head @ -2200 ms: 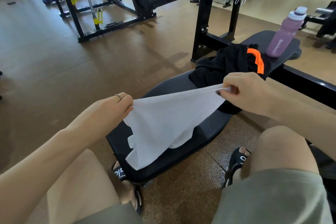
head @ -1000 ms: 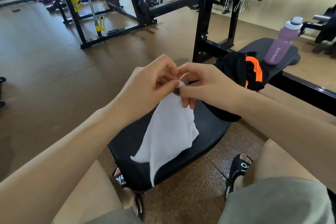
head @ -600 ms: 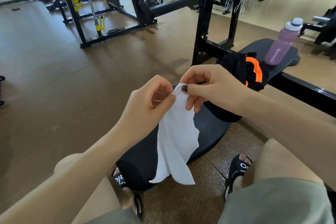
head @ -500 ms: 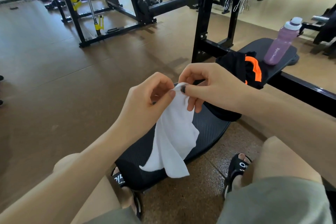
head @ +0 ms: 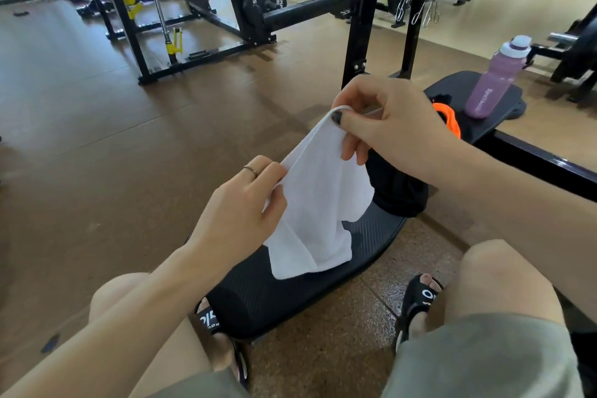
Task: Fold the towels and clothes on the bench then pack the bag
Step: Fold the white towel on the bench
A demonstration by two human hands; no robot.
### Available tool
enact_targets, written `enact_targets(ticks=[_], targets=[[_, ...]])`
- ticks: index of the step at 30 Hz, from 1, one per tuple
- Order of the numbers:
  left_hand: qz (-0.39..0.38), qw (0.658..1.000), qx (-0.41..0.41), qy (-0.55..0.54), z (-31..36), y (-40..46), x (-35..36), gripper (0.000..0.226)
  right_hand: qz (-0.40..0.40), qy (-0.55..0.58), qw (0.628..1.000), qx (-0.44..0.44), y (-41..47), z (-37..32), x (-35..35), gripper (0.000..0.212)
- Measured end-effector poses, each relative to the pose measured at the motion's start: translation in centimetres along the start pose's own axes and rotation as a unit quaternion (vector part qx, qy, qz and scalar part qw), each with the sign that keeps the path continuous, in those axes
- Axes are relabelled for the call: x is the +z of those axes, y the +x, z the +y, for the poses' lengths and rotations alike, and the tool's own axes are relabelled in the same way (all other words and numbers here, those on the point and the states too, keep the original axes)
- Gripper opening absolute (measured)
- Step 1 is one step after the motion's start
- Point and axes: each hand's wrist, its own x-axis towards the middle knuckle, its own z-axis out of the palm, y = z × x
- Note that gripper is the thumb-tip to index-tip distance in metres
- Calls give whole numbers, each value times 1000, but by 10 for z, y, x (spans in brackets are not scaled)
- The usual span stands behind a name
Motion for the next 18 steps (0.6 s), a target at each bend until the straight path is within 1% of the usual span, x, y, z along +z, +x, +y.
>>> enact_targets(ticks=[3,5,7,9,11,15,18], targets=[[-52,997,-26,57,-17,-14,4,7,51,2,999,5,5,7,-10,9],[-78,993,-42,73,-27,-24,5,11,73,1,997,7,8,13,-18,7],[-90,993,-31,69,-35,-31,2,16,83,-27,996,11,10,22,-26,7],[-90,995,-8,52,-43,-32,-5,16,82,-72,994,25,8,32,-32,8],[-79,996,-3,38,-49,-30,-15,18,82,-88,991,56,5,43,-36,8],[-33,999,-9,5,-58,-18,-33,17,89,-57,988,112,-2,66,-40,8],[21,999,-50,-6,-62,-6,-45,13,73,-82,987,121,-4,73,-43,8]])
